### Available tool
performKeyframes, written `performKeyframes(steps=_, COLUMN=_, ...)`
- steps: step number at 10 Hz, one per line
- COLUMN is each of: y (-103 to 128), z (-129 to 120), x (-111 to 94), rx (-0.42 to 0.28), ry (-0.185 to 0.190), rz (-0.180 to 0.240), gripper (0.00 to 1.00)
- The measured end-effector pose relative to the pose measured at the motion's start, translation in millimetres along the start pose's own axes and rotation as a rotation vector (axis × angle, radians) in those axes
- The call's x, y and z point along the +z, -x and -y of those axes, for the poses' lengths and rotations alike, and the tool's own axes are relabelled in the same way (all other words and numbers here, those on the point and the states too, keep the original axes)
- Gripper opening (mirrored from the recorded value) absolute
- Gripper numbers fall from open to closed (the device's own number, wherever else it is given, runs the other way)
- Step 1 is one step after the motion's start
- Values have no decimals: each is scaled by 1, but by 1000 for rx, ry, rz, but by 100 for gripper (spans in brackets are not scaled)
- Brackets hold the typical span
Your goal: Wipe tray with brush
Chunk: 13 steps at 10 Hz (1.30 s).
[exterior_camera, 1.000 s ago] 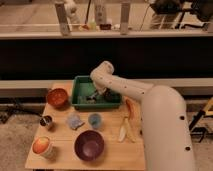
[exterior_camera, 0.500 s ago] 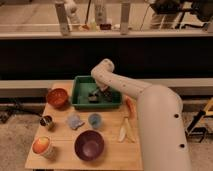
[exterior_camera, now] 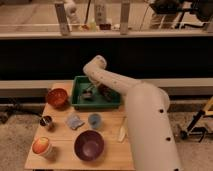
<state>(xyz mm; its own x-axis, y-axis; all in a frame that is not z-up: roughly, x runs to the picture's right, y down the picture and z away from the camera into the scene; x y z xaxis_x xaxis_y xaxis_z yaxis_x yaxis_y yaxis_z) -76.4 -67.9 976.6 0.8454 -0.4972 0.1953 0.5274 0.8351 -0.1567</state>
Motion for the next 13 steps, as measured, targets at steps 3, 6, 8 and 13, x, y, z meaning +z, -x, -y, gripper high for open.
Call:
performKeyframes(steps=3, y=17, z=12, x=-5, rx=-12, ry=-13, rz=22, gripper=0)
performKeyframes(steps=6, y=35, z=8, x=-11, rx=-33, ry=-10, rz=56, gripper=0)
performKeyframes(steps=8, y=45, z=-4, x=-13, rx=-41, ry=4, rz=73, gripper=0)
performKeyframes(steps=13, y=49, z=-24, x=-17, rx=-46, ry=23, rz=105, gripper=0)
